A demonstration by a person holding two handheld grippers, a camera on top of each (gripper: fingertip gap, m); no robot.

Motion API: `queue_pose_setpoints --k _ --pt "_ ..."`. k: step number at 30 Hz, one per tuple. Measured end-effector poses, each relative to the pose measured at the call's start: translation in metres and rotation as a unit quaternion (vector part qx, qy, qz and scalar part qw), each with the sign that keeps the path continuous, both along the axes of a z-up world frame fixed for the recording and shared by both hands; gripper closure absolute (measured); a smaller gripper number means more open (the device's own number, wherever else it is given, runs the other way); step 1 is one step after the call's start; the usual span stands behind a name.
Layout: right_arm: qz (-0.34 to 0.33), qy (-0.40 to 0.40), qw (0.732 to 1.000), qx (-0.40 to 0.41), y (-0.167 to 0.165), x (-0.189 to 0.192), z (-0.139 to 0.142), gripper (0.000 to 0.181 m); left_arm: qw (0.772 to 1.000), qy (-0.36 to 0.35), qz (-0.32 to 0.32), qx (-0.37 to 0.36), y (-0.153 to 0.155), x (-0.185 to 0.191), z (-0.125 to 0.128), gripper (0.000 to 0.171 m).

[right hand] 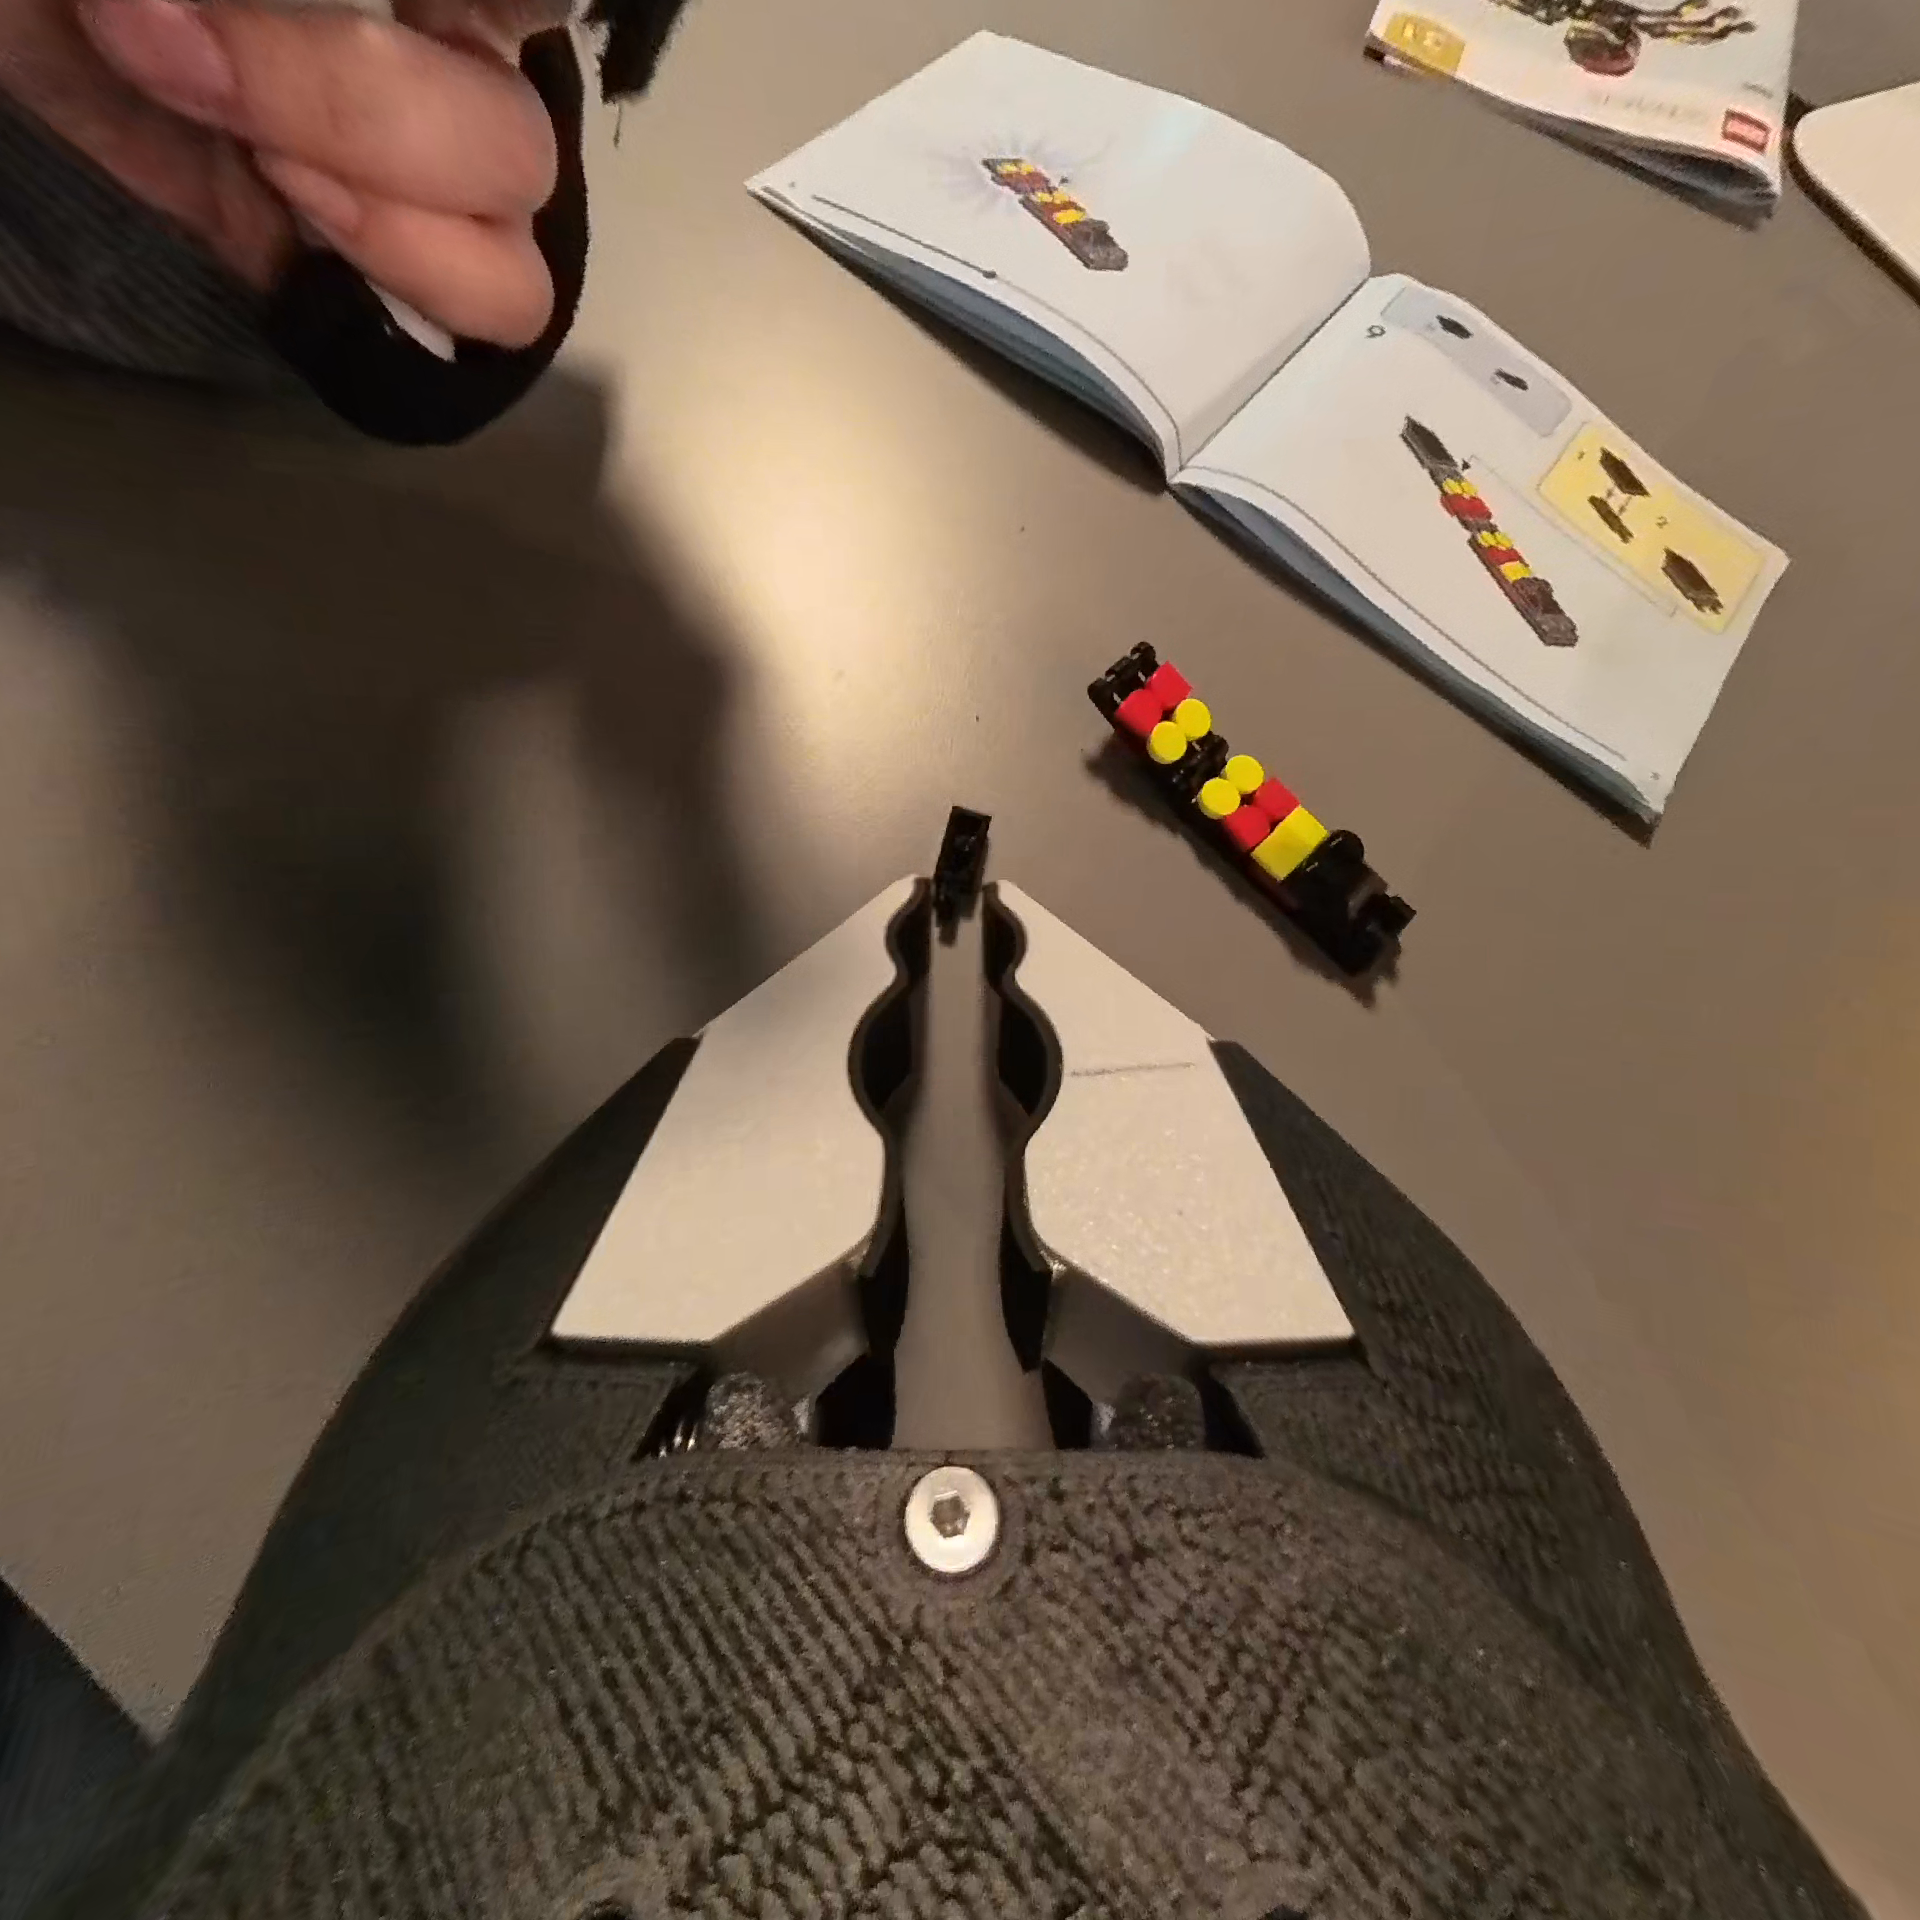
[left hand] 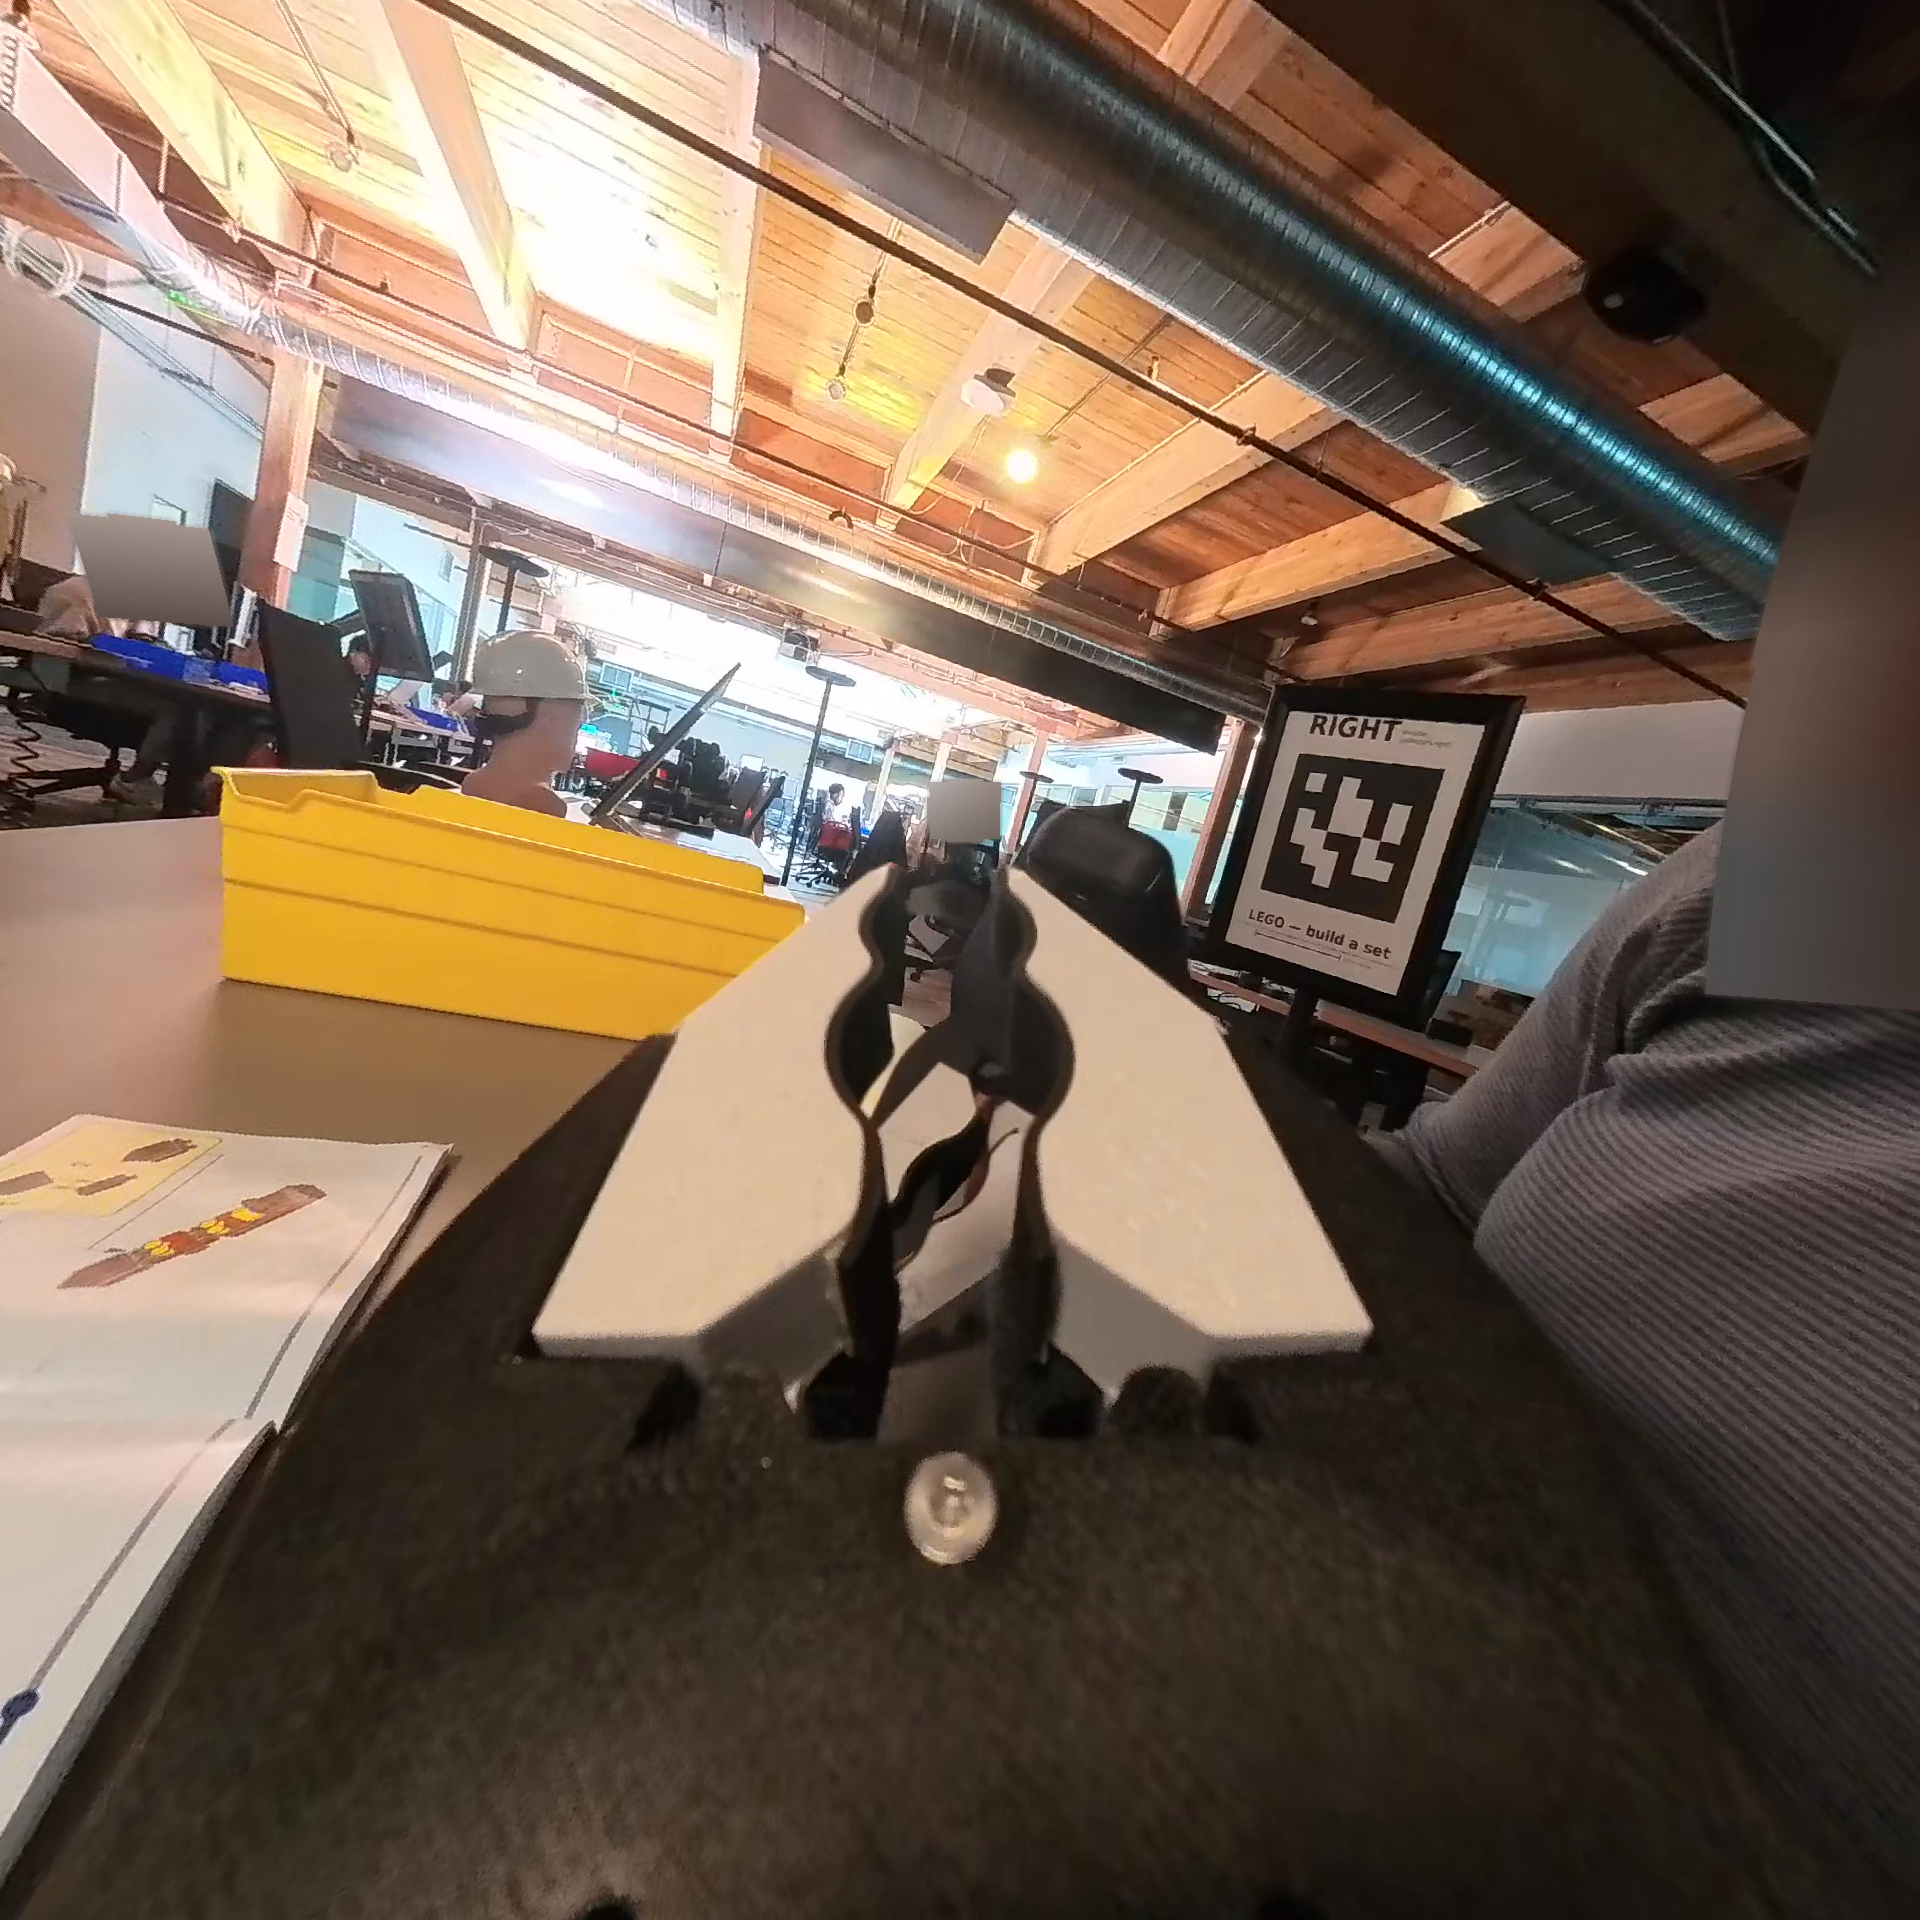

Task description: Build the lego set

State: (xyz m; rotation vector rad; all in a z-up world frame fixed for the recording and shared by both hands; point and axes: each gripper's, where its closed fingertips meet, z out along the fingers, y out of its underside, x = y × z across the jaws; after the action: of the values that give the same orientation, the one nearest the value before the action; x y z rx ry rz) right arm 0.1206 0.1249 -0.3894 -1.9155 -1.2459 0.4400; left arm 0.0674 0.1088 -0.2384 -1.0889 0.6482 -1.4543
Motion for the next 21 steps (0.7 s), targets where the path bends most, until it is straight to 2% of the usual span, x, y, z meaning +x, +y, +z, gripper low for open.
queue_pose_setpoints --k 4,5,7,9,12,14,17,21 --pt "0.017 -0.007 1.000 0.009 0.003 -0.004 0.002 0.181 1.000 -0.001 0.005 0.007 -0.001 -0.001 0.004 0.157" --pt "0.024 -0.001 1.000 0.016 0.005 -0.004 0.010 0.181 1.000 -0.004 0.012 0.012 0.000 -0.003 0.008 0.157" --pt "0.051 0.035 0.997 0.043 0.010 -0.007 0.052 0.181 0.999 -0.013 0.029 0.025 -0.001 -0.008 0.022 0.157" --pt "0.100 0.081 0.989 0.076 0.008 -0.014 0.116 0.181 0.998 -0.015 0.049 0.034 -0.002 -0.011 0.039 0.156" --pt "0.190 0.108 0.969 0.111 -0.008 -0.030 0.203 0.180 0.996 -0.033 0.067 0.058 -0.016 -0.017 0.071 0.157" --pt "0.252 0.116 0.955 0.100 -0.025 -0.044 0.246 0.180 0.993 -0.039 0.086 0.077 -0.026 -0.021 0.092 0.157" --pt "0.316 0.107 0.940 0.078 -0.046 -0.064 0.285 0.180 0.988 -0.069 0.097 0.094 -0.043 -0.034 0.122 0.157" --pt "0.389 0.086 0.917 0.013 -0.076 -0.087 0.304 0.181 0.985 -0.093 0.100 0.107 -0.060 -0.043 0.145 0.156"
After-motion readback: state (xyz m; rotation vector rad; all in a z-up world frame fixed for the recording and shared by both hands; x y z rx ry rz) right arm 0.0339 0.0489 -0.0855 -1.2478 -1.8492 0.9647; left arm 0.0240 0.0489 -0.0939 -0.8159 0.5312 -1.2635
